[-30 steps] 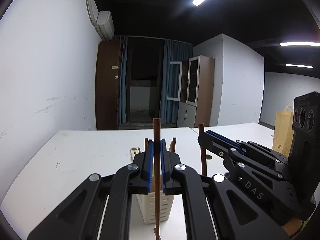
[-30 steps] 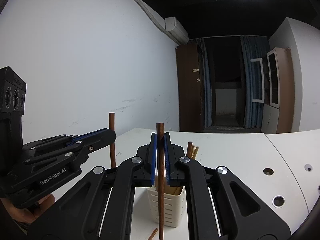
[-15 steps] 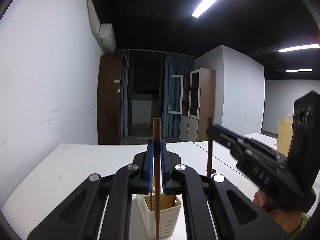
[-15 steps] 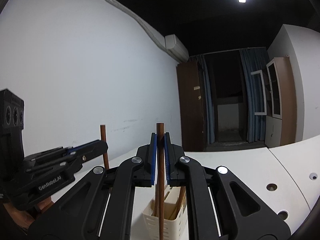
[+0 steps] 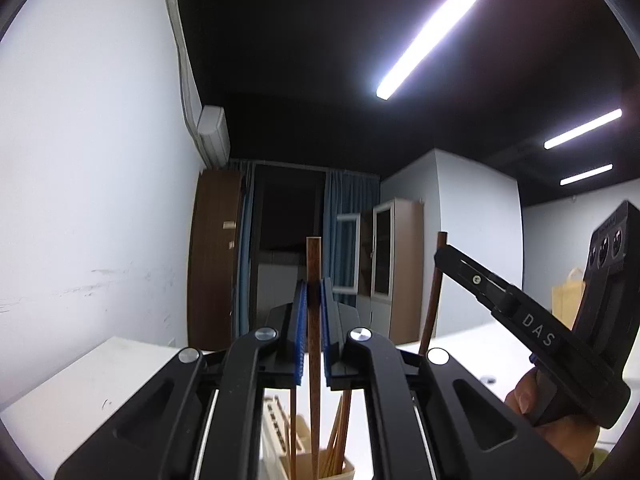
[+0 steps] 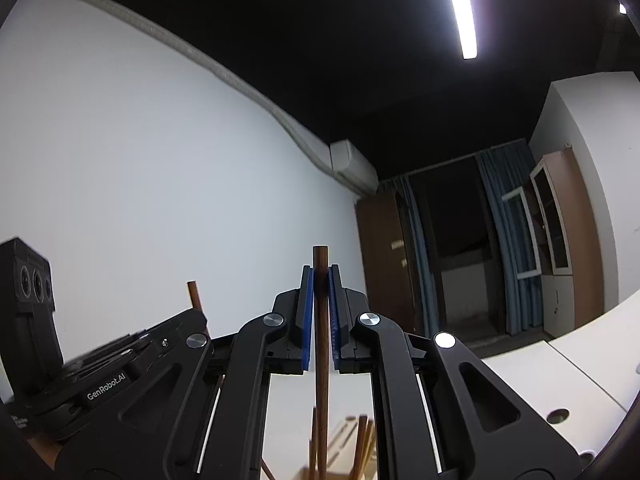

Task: Organize utensils
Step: 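Lower both brown chopsticks into the holder and open both tools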

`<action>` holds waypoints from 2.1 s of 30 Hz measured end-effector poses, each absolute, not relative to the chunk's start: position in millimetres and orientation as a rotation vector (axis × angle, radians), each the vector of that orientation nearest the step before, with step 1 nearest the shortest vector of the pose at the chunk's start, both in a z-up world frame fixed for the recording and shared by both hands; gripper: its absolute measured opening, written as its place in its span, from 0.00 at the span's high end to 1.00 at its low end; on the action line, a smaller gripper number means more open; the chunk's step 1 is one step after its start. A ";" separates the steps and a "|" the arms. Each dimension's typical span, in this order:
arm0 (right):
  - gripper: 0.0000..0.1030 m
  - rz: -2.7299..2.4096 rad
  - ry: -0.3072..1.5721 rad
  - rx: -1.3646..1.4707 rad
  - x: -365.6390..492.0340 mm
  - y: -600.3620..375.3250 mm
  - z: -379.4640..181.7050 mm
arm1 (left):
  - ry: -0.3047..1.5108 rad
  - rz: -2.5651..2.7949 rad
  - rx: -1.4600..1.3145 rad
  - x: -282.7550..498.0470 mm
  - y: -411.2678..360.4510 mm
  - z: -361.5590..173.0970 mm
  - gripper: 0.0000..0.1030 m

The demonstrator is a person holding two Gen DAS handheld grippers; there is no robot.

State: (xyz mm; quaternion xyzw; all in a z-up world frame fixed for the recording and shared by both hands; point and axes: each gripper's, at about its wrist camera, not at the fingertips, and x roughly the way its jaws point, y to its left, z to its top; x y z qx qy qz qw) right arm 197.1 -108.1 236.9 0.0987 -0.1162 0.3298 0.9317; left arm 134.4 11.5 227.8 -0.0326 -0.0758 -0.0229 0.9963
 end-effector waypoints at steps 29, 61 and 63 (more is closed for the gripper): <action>0.93 0.670 -0.036 0.091 254.2 -64.1 193.5 | 0.040 0.000 -0.062 207.6 12.0 193.1 0.94; 0.83 0.624 0.152 0.035 251.1 -63.2 163.0 | 0.202 -0.044 -0.083 211.9 30.0 157.8 0.75; 0.83 0.613 0.159 0.040 252.4 -66.8 163.2 | 0.196 -0.040 -0.089 208.8 32.8 160.1 0.75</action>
